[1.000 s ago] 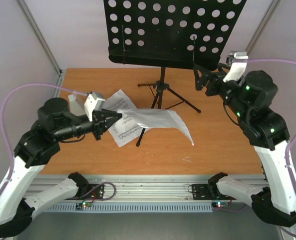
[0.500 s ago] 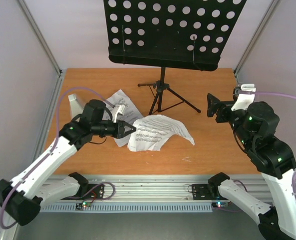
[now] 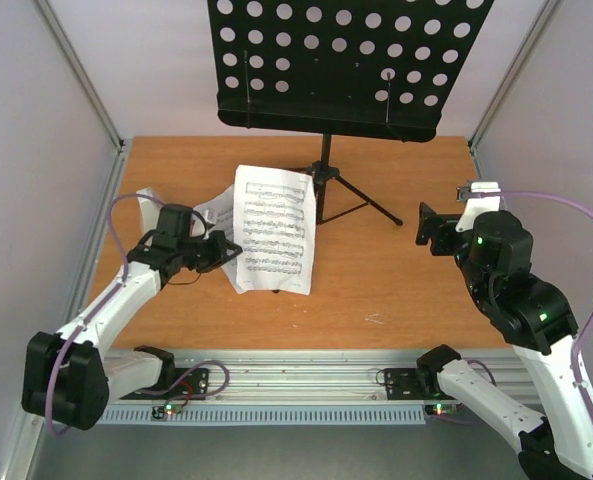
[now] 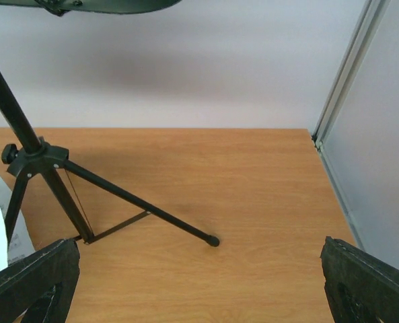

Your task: Pack up the instrument practice props

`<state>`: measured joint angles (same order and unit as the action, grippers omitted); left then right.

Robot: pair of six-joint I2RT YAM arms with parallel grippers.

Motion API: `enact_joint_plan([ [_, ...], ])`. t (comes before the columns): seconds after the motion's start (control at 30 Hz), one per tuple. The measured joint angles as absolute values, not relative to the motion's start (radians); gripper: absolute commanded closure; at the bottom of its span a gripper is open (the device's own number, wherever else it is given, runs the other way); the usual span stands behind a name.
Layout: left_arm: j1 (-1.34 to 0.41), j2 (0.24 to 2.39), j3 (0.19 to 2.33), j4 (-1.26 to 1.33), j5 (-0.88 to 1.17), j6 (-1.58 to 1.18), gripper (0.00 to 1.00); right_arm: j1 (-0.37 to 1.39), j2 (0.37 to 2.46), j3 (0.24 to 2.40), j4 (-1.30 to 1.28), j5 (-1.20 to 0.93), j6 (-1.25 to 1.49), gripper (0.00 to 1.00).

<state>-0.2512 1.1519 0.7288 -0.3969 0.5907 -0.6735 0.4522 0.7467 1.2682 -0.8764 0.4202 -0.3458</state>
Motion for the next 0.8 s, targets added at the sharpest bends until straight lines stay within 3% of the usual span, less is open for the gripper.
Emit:
enact_joint_plan([
  [0.8,-0.062,1.154,0.680,-0.419,0.405,-0.598,1.00,0.452,0.759,1.221,-0.876,0.431,-0.336,0.02],
])
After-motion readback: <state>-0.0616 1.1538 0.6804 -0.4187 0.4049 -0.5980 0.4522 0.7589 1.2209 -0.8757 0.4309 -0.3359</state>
